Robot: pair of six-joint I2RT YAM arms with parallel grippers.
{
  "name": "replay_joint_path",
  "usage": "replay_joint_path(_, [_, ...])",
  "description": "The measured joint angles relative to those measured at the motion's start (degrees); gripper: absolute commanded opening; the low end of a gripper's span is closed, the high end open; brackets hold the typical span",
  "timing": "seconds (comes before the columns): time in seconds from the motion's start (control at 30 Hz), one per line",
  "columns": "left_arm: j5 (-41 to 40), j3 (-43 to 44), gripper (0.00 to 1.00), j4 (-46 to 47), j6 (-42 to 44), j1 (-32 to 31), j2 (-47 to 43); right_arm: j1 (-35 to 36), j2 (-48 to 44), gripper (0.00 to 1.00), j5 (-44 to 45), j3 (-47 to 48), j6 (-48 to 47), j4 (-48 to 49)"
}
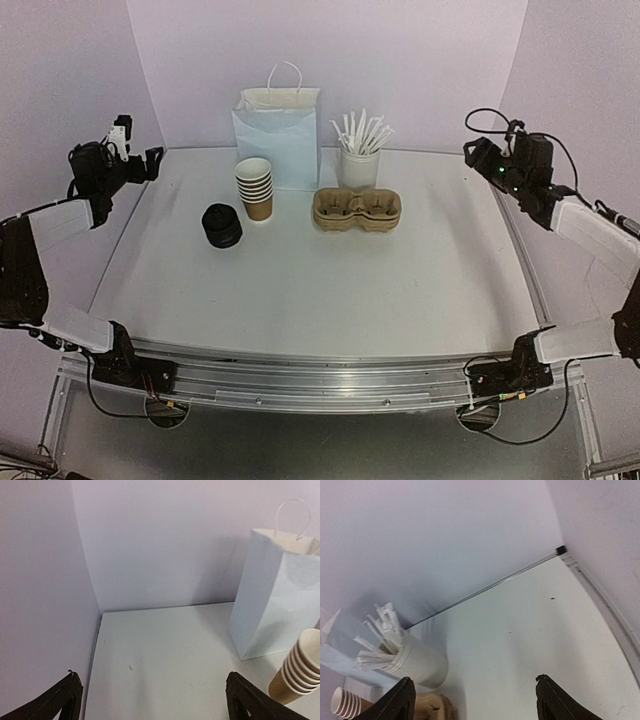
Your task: Pack the takeout coffee
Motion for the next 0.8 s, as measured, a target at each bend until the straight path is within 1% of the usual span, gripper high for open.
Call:
replay_joint_path(0.1, [7.3,6.2,1.00,-8.5,8.9,-3.0,-3.4,9.3,3.8,0.68,-1.2,7.2,4.1,-3.6])
replay_joint_path(0.17, [10.8,11.8,1.00,-17.4,16.2,-7.4,-4.2,14.8,7.3,0.67,-2.1,11.8,6.9,-5.3])
replay_joint_path(0.23, [13.8,18.6,0.99,-28.3,23.3,-12.6,-3.6,19.7,11.8,0.66,-2.5,16.9,9.8,-6.6])
replay_joint_path(0.27, [15.2,21.9,0.96,-33.6,26.5,-15.1,-2.8,22.1,14.8,0.66,-2.9,19.9,11.3,-7.1])
replay_joint_path(0.3, [16.4,25.3,0.90,-38.6,29.0,-17.0,-1.7,24.2,18.0,0.64,-3.5,23.0,12.8,-7.5])
replay_joint_path(0.33, [17.5,29.0,0.80,-44.0,31.4,-18.8,0.0,25.9,21.0,0.63,-4.2,25.8,14.2,-7.5])
replay_joint_path(0.37, [18.6,32.9,0.73,-49.1,33.6,-20.2,2.2,27.6,24.5,0.62,-5.4,28.8,15.6,-7.7])
replay_joint_path(0.4, [19.6,36.7,0.68,-53.8,35.4,-21.1,4.6,29.1,28.2,0.60,-6.6,32.2,17.0,-7.8])
replay_joint_path(0.47, [21.1,43.9,0.65,-62.9,39.9,-22.2,10.2,31.7,35.7,0.56,-9.0,39.0,19.6,-7.5])
replay_joint_path(0.53, [21.8,48.6,0.65,-69.8,43.3,-22.9,15.1,33.7,41.7,0.50,-11.4,44.2,21.9,-7.5])
replay_joint_path(0.57, [21.7,50.1,0.65,-72.4,44.7,-23.2,17.1,34.4,44.4,0.47,-12.6,46.6,23.3,-7.4])
replay_joint_path(0.67, [20.3,52.0,0.66,-77.9,49.5,-24.5,21.9,36.0,51.7,0.44,-15.7,52.7,27.6,-6.2])
replay_joint_path(0.8, [17.2,52.1,0.58,-80.3,53.7,-27.1,24.9,36.9,57.3,0.40,-17.3,55.4,31.9,-4.5])
